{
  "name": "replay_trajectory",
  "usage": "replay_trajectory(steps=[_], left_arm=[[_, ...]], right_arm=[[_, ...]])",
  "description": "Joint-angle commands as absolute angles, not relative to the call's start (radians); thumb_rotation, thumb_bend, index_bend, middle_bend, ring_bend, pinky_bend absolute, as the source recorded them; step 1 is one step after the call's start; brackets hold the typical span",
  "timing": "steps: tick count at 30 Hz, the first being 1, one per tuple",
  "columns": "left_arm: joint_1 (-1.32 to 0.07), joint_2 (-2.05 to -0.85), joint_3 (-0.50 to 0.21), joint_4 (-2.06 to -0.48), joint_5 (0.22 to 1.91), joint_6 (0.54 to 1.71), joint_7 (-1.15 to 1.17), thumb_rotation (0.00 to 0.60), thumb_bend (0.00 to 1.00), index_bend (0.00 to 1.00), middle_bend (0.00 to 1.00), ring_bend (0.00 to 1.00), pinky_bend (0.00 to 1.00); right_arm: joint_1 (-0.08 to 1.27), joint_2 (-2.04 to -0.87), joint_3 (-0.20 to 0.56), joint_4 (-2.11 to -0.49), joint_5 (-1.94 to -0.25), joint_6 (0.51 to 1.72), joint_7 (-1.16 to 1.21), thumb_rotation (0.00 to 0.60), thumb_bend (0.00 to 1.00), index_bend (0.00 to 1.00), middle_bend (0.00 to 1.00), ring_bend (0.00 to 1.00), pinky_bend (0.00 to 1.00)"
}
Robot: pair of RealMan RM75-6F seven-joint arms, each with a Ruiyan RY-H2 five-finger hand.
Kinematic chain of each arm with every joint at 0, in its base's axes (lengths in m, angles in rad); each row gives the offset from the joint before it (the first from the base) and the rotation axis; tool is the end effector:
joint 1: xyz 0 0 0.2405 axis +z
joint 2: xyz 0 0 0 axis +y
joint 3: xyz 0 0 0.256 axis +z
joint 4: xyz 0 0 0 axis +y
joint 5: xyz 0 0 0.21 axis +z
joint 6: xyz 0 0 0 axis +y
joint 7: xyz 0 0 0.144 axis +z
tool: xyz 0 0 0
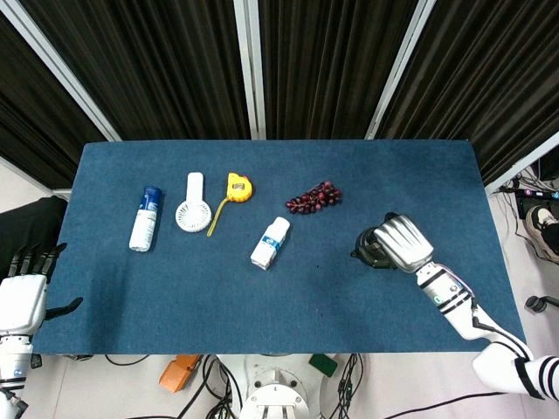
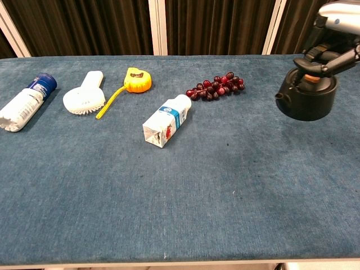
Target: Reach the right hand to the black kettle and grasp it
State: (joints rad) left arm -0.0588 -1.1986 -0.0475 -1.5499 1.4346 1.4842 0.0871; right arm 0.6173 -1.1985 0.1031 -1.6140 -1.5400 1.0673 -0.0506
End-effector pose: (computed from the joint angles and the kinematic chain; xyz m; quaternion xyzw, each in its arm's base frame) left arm -0.3296 0.1722 0.1421 -0.5822 -0.3914 -0.3473 0.6223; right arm -0.1776 -0.3151 0.0839 0.7735 -0.2873 0.4107 0.3880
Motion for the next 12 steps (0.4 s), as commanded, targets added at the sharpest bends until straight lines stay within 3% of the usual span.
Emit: replay_trajectory(steps=[1, 12], left_arm=[[-0.059, -1.201, -0.047, -1.546, 1.435, 1.484, 0.085, 0.600, 0.08, 0.11, 0.17, 0.07, 0.00], [-0.056, -1.211, -0.046, -1.524, 1.428, 1.478, 0.068, 0.600, 0.08, 0.11, 0.17, 0.07, 0.00]], right_arm=[[0.643, -1.205, 0.112, -1.629, -1.527, 1.034, -0.107, 0.418, 0.67, 1.00, 1.00, 1.00, 0.53], [0.690, -1.235, 0.131, -1.640, -1.476, 0.972, -0.196, 0.419, 0.67, 1.00, 1.00, 1.00, 0.53]])
